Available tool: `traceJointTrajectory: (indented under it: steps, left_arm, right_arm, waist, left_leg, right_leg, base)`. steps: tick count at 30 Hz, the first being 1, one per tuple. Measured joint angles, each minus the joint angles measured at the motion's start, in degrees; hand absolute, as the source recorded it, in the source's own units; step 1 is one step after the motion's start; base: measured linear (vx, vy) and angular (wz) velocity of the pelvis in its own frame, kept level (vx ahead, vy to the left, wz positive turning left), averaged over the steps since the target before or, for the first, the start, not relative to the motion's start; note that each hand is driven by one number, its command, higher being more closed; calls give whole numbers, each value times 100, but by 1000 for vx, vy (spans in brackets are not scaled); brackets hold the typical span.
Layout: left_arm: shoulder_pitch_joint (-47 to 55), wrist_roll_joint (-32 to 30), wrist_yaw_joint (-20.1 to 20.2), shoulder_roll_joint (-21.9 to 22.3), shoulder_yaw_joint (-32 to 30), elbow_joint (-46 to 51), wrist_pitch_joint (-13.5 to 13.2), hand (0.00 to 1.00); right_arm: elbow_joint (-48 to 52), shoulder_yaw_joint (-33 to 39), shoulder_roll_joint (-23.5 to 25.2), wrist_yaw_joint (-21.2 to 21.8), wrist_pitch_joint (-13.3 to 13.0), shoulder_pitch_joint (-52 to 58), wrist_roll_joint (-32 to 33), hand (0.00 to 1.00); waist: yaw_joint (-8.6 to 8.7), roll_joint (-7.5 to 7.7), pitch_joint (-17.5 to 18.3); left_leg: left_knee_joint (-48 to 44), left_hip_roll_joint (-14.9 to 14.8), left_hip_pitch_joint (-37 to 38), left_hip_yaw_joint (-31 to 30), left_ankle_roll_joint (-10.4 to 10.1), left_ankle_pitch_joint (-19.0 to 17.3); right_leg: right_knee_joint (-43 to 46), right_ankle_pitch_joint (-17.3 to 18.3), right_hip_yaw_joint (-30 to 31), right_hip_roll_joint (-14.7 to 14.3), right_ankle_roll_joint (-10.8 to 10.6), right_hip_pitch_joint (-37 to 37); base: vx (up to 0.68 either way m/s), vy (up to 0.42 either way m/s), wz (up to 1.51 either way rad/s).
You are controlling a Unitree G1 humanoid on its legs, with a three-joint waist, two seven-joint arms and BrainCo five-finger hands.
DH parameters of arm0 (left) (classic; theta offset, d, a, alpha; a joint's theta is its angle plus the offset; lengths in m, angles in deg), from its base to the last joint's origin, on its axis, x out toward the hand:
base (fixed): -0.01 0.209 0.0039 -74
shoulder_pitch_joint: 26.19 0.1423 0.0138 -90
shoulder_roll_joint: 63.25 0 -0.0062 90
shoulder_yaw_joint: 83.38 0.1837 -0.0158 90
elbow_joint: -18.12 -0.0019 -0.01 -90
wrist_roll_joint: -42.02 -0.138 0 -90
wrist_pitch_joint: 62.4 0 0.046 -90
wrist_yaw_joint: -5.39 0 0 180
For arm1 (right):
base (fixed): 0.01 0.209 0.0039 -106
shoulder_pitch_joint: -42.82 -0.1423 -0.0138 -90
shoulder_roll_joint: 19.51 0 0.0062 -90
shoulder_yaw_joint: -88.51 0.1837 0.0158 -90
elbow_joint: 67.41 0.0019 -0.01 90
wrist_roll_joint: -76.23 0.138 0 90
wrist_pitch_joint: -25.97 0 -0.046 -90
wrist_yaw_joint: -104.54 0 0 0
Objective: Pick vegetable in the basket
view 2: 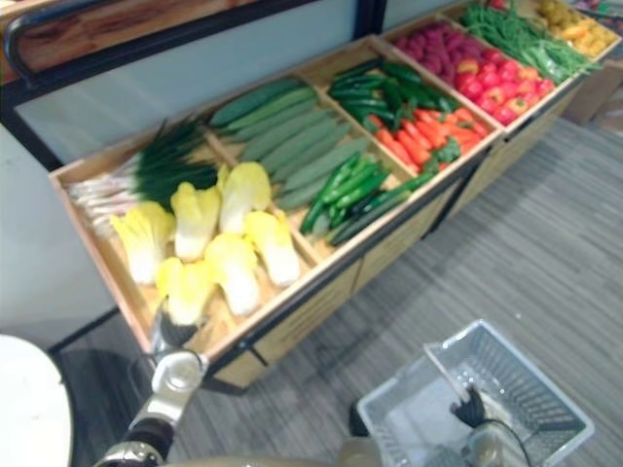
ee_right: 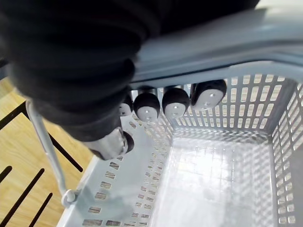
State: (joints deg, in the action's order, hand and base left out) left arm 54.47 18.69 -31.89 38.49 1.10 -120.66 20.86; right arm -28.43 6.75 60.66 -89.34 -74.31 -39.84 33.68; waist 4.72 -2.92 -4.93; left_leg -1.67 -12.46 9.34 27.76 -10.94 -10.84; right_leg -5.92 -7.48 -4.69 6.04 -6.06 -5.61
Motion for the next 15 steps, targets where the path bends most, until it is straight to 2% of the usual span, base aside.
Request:
traceJointTrajectory:
  steps: [8, 15]
  left_arm:
    - [-59, 17, 121, -91, -58, -205, 2, 100]
    - [-67, 74, 177, -108, 88, -222, -12, 100]
  right_arm:
    - [135, -220, -166, 59, -53, 159, -4, 100]
    - [103, -220, -160, 66, 27, 253, 5, 100]
  waist:
    - [118, 8, -4]
    - [120, 11, -6]
  left_leg:
    - [2, -33, 128, 10, -7, -5]
    - [20, -8, 169, -30, -6, -4]
  right_leg:
    - [-8, 0, 8, -32, -1, 122]
    - [-12, 0, -82, 9, -2, 199]
  base:
    - [-28, -53, -1]
    - [-29, -42, 5]
